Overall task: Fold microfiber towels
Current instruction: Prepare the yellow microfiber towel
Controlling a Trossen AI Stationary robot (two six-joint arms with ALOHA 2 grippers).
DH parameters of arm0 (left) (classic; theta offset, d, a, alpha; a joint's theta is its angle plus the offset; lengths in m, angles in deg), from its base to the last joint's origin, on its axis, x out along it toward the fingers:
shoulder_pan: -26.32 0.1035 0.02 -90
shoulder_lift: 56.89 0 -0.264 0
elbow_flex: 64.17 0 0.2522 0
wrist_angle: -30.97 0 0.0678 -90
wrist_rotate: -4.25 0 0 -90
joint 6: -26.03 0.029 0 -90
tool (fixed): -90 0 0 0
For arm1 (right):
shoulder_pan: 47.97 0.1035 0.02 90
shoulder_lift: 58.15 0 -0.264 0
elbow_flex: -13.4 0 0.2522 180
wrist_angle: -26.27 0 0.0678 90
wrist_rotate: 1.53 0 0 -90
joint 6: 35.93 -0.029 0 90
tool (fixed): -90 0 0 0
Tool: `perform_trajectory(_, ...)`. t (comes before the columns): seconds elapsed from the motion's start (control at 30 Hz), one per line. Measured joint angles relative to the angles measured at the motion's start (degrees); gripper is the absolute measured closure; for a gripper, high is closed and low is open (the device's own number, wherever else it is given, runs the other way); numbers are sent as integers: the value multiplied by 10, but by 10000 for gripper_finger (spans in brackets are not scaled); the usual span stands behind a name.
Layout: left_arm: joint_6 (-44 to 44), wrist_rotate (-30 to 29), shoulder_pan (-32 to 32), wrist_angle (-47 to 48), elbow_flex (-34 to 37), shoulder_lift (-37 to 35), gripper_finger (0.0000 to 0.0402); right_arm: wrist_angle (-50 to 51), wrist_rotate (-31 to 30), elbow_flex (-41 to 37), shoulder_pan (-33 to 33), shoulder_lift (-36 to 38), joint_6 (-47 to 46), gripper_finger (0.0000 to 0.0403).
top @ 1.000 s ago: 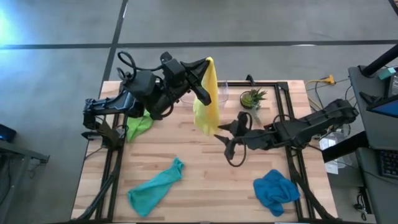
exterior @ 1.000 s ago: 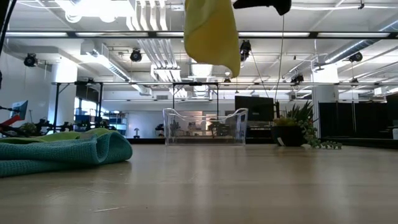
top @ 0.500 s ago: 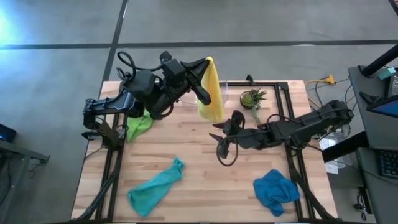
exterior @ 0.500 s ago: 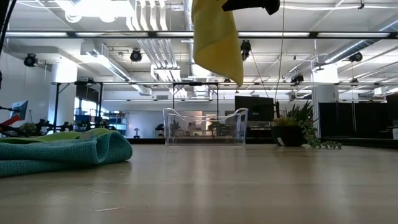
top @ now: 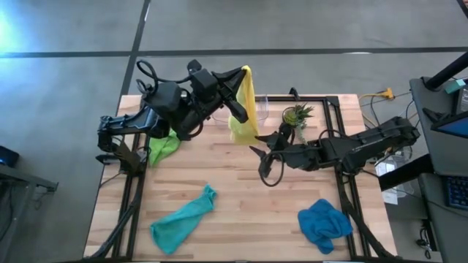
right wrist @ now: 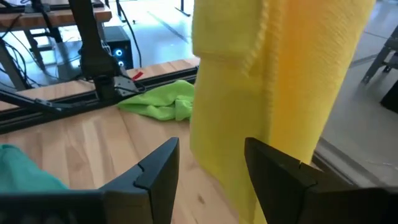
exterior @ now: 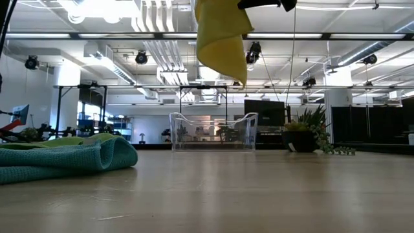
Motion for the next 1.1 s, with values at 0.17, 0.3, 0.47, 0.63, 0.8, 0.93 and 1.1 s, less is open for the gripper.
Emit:
perform_trajectory(0.17,25,0,0,-16,0,-1,401,1,-4,0,0,1,9,225)
perform_trajectory(0.3,30,0,1,-15,0,-1,401,0,-5,0,0,1,16,225)
perform_trajectory(0.47,54,0,1,-14,0,-1,402,0,-6,0,0,6,22,225)
perform_trajectory(0.63,55,0,4,-14,0,-1,402,0,-19,0,0,8,23,225)
perform_trajectory(0.8,54,0,5,-24,0,-1,402,-2,-20,0,0,4,22,225)
perform_trajectory(0.93,54,7,5,-26,0,-1,402,-7,-9,0,0,-2,22,225)
perform_trajectory(1.1,54,8,5,-27,0,-1,402,-10,0,0,-1,-6,22,225)
